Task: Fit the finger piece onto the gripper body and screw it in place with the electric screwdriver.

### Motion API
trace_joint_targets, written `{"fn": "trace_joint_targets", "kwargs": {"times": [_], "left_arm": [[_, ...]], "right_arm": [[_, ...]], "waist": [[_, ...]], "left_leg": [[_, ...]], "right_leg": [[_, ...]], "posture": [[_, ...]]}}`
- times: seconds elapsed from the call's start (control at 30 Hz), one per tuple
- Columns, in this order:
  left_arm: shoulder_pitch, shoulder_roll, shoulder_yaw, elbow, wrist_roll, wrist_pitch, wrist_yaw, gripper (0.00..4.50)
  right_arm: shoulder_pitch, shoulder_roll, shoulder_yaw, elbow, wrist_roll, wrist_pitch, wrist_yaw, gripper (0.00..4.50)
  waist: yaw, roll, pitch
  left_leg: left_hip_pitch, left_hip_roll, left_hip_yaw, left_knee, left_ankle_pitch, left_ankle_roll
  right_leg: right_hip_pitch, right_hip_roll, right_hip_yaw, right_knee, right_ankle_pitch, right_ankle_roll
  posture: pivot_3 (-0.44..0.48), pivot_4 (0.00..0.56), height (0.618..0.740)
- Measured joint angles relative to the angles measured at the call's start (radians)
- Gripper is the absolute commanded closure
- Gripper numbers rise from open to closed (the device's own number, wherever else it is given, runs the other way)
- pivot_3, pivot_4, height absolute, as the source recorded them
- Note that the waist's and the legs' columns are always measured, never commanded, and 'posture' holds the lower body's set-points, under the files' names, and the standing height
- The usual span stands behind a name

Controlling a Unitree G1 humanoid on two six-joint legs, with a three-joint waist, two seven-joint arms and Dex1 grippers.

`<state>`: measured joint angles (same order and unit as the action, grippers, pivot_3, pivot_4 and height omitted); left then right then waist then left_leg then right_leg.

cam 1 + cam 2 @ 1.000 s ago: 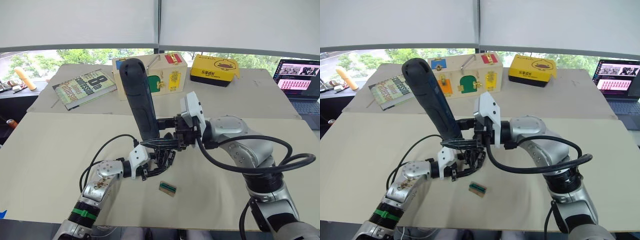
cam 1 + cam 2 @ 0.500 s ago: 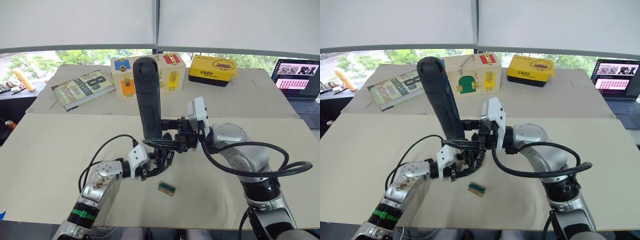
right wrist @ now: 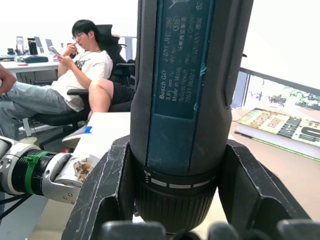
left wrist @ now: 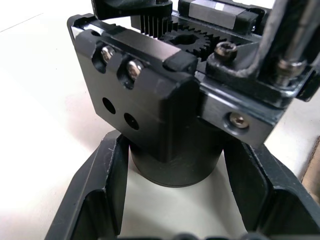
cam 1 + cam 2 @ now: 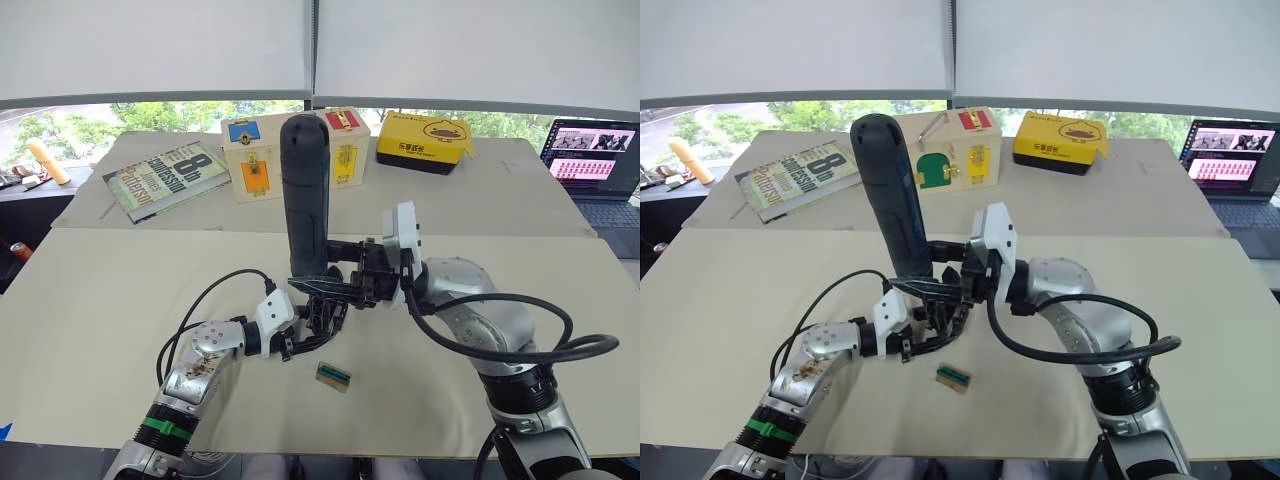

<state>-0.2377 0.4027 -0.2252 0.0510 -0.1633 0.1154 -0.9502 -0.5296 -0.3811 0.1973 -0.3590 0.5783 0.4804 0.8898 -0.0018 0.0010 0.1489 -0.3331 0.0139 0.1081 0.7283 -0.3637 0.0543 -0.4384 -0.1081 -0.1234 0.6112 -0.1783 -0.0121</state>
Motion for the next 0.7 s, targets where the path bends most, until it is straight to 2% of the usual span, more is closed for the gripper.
{"fn": "trace_joint_targets", "kwargs": {"times": [0.7], "left_arm": [[0.000,0.002,-0.003,-0.005,0.000,0.021,0.000,2.23]], "right_arm": [[0.001,-0.020,0.056,0.007,-0.038,-0.070,0.025,2.58]], "waist": [[0.000,0.000,-0.006]], "left_leg": [[0.003,0.000,-0.001,-0.003,0.000,0.000]], "right_leg": [[0.002,-0.002,0.001,-0.001,0.000,0.000]], "posture": [[0.000,0.150,0.740]]}}
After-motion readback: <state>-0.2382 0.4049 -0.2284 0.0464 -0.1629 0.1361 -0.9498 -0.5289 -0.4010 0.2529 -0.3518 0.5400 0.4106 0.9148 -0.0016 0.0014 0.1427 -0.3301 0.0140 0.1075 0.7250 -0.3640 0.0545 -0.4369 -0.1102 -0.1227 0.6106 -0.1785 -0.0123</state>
